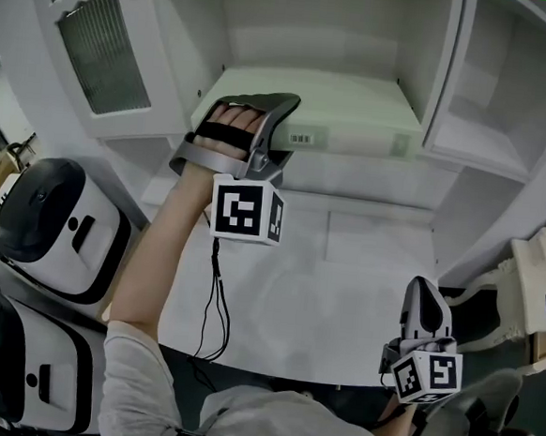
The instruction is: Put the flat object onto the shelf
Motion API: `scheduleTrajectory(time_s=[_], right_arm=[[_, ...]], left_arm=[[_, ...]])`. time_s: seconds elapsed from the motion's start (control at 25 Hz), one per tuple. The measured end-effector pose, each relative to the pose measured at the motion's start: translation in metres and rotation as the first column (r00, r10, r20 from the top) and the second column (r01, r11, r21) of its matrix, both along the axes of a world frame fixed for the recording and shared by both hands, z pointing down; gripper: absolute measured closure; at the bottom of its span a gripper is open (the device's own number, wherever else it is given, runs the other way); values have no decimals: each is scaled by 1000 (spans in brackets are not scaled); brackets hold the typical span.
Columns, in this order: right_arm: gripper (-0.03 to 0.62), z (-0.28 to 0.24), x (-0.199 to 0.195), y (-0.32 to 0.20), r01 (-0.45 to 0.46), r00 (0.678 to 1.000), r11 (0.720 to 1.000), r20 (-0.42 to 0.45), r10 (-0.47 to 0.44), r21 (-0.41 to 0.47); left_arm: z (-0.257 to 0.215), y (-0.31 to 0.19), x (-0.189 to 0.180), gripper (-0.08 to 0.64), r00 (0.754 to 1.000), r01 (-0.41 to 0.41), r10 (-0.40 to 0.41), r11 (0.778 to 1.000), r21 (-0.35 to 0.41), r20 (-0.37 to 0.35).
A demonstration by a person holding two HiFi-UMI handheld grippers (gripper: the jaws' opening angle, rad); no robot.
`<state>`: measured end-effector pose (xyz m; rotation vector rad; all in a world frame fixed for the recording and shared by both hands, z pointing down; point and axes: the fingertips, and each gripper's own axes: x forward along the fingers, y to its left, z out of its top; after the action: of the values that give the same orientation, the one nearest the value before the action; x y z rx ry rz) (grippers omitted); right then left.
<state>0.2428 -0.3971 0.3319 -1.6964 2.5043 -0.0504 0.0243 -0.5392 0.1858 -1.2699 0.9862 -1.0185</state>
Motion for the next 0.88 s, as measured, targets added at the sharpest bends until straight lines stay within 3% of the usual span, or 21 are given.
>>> scheduleTrajectory(time_s=[0.28, 0.56, 0.72, 0.88], right_arm=[[586, 8, 3, -12, -32, 999, 999, 4, 32, -25], [587, 9, -11, -14, -16, 1000, 1000, 7, 17, -27], [588, 10, -17, -15, -10, 1000, 1000, 7, 10, -26], [586, 11, -24, -13, -3, 1000, 1000, 7, 3, -30]], left_arm=[[-1, -11, -1, 250, 999, -30, 29, 998, -55, -15], [1, -9, -4, 247, 999, -36, 35, 999, -32, -30], [6, -2, -8, 208, 999, -28, 24, 996, -90, -46], [-1, 16, -12, 206, 999, -34, 32, 999, -43, -42]])
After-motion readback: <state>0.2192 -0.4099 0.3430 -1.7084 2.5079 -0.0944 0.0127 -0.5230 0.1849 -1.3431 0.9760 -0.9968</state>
